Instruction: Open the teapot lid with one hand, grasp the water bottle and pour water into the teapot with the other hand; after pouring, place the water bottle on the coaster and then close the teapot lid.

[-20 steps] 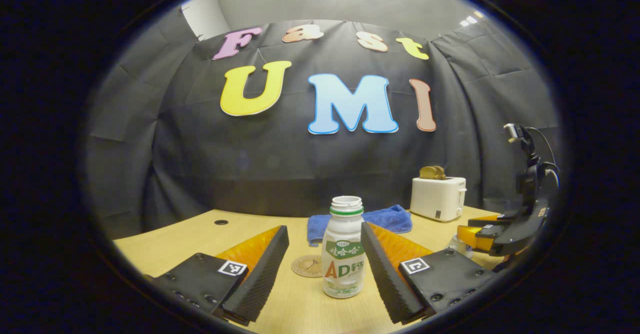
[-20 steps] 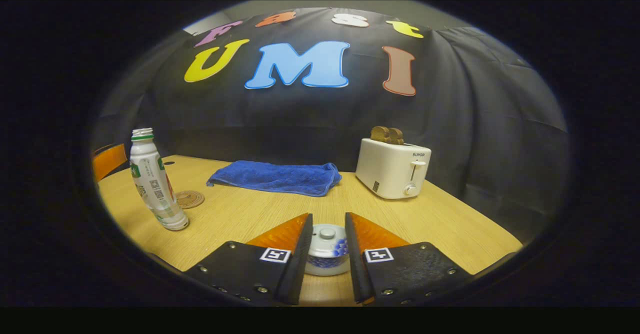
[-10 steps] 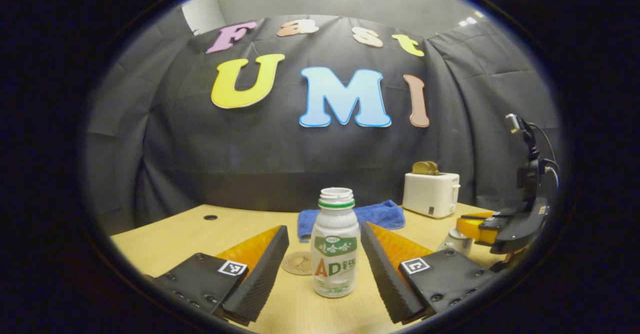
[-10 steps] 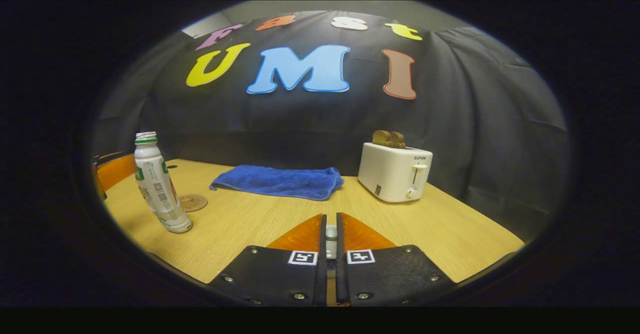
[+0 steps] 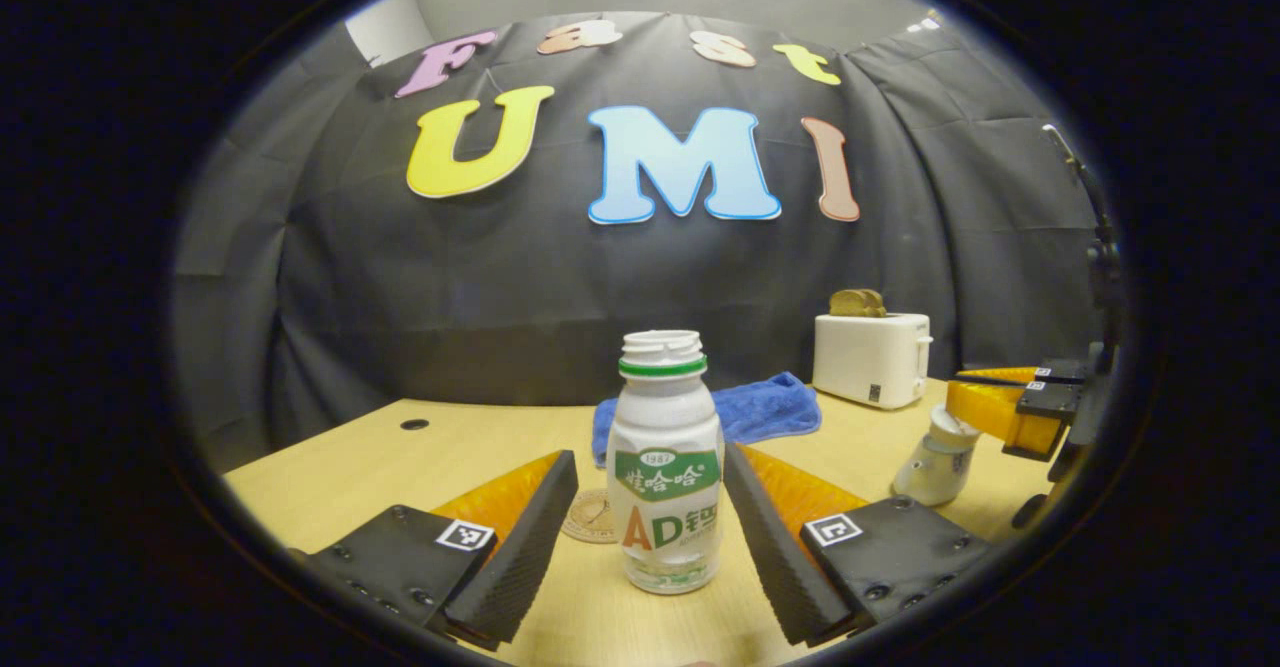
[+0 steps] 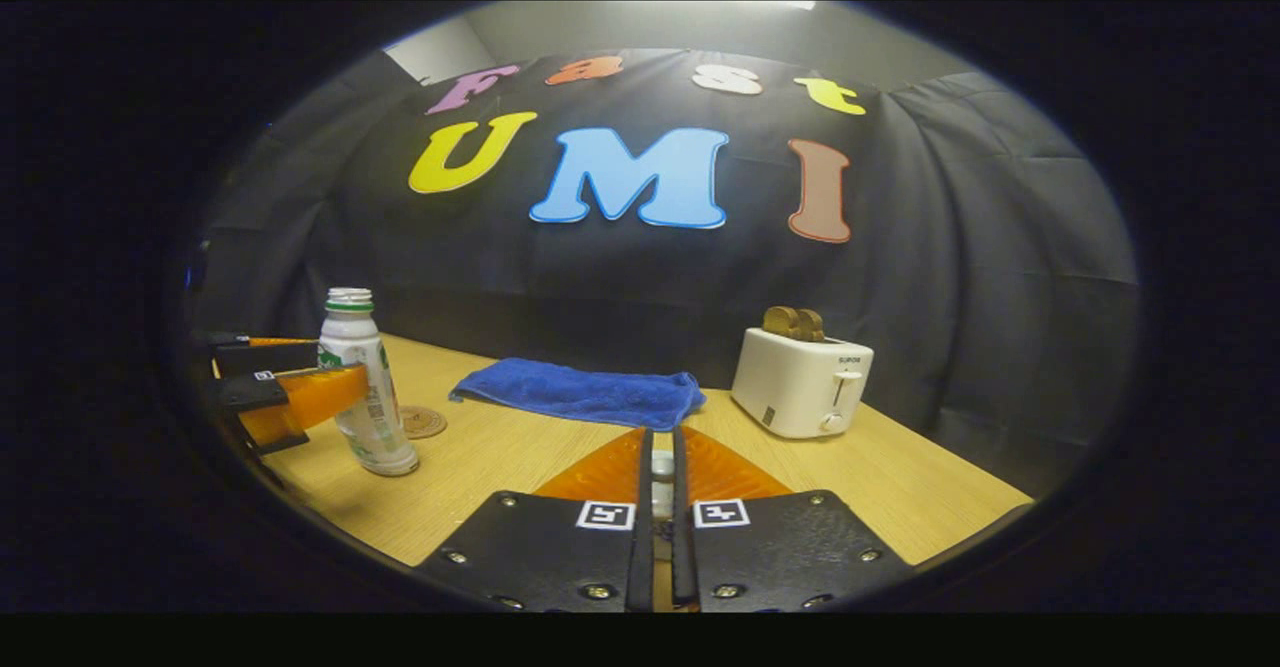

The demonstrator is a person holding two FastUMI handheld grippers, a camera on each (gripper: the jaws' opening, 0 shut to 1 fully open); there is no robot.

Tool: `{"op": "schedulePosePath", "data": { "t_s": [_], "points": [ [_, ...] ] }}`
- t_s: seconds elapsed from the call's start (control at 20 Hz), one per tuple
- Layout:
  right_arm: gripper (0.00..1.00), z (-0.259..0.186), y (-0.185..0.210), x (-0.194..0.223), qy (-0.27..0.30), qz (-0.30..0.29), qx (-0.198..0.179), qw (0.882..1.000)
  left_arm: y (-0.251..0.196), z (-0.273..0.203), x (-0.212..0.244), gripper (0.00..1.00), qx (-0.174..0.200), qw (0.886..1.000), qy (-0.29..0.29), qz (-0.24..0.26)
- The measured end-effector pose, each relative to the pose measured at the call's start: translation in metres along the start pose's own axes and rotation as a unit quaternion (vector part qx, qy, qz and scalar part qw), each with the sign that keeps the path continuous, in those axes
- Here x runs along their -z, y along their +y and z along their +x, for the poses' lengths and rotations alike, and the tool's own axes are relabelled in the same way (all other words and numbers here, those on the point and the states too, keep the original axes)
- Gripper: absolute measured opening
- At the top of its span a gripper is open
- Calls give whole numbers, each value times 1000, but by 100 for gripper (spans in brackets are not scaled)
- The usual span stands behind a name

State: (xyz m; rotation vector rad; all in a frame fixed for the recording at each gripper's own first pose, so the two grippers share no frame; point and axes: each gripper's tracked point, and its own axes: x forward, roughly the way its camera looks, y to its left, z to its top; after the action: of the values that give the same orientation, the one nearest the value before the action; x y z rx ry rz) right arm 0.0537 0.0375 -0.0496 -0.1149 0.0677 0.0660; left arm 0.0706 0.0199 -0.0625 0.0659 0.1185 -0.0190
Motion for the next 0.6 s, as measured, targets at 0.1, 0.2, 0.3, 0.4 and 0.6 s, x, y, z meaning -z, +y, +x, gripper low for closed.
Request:
{"op": "schedulePosePath", "data": {
  "t_s": [0.1, 0.2, 0.3, 0.4, 0.6],
  "points": [
    [7, -1, -1, -1, -1, 5, -2, 1000, -1, 10, 5, 100, 4, 1000, 4, 7],
    [7, -2, -3, -3, -4, 6, -1, 1000, -3, 21, 14, 100, 9, 1000, 12, 11],
    [7, -4, -4, -4, -7, 11, -2, 1000, -2, 30, 21, 100, 9, 1000, 20, 2],
    [7, -8, -5, -6, -10, 14, -4, 1000, -5, 36, 29, 100, 11, 1000, 29, -2],
    [7, -27, -7, -12, -17, 23, -9, 1000, -4, 37, 27, 86, 1, 1000, 30, 3]
  ]
}}
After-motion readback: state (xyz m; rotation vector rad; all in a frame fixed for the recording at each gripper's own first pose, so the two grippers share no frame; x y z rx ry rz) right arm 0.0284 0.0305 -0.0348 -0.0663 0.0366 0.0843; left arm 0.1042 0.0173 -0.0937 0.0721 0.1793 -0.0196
